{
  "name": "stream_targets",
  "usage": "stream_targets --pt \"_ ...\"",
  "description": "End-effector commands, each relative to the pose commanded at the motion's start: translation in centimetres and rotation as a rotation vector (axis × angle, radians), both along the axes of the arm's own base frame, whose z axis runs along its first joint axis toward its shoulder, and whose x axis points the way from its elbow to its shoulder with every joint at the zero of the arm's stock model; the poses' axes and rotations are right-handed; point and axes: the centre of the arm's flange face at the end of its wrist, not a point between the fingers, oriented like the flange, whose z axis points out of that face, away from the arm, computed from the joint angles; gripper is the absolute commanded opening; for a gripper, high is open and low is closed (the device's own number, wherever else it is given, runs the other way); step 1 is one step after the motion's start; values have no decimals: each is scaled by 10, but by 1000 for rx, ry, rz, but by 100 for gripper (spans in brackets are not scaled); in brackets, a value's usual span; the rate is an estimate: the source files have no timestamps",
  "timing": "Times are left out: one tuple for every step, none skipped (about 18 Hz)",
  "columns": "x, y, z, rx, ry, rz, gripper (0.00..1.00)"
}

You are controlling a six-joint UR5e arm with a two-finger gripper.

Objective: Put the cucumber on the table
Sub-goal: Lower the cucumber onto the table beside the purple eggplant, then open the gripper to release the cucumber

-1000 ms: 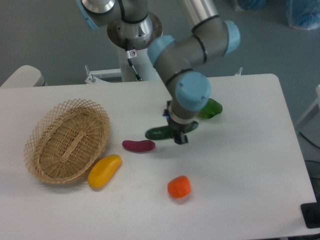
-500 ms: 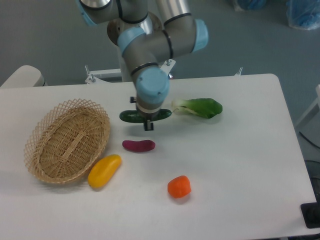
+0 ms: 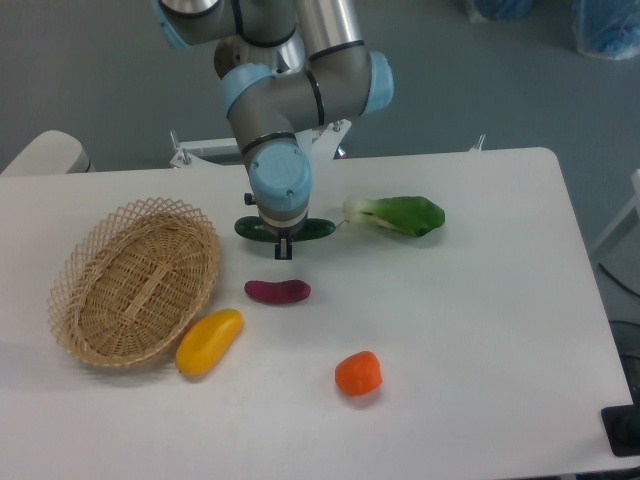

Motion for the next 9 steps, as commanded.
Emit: stream_targets --pt "1 -1 -2 -4 2 18 77" --pt "1 0 0 -1 11 40 100" --pt "0 0 0 6 22 52 100" --pt "-1 1 3 19 34 51 100" --pt "-6 4 8 27 40 45 100" --pt "-10 4 11 33 42 47 100" --pt "-15 7 17 41 49 47 100" --pt "-20 11 25 52 60 47 100" --pt "-25 15 33 63 70 49 100"
